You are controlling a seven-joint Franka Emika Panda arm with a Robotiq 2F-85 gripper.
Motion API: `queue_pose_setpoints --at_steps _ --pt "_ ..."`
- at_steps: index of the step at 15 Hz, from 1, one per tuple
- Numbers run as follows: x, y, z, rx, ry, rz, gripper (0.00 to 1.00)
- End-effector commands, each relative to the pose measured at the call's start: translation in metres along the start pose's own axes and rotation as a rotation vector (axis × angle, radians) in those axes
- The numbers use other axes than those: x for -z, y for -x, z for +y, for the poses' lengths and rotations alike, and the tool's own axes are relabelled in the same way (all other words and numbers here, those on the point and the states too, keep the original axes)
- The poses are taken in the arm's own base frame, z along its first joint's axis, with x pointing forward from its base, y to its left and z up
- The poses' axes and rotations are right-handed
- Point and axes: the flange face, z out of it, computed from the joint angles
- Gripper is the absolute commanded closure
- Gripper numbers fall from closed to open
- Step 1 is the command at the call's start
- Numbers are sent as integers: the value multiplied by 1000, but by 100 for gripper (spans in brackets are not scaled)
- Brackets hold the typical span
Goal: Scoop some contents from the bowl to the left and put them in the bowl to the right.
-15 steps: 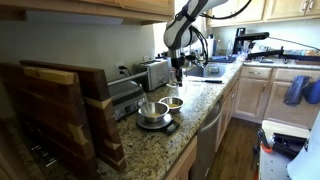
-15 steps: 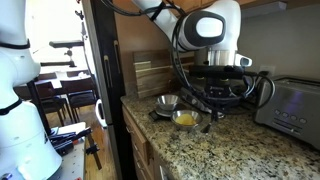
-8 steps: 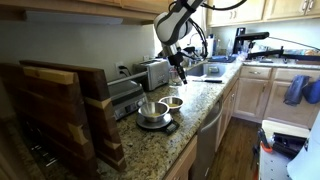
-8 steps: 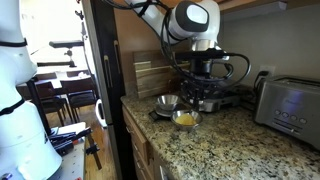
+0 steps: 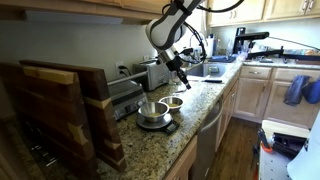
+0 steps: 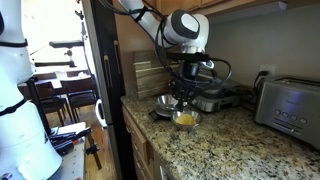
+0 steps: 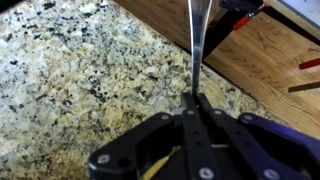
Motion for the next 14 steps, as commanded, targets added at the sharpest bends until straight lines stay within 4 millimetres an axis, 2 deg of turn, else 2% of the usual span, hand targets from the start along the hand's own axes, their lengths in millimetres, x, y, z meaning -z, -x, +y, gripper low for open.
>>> queue_pose_setpoints --at_steps 1,10,11,14 --pt "6 -6 -6 -23 34 31 95" --pt "6 -7 -1 -6 28 35 93" --pt "6 -7 -1 -6 28 35 97" --pt "11 -13 -5 9 76 -40 97"
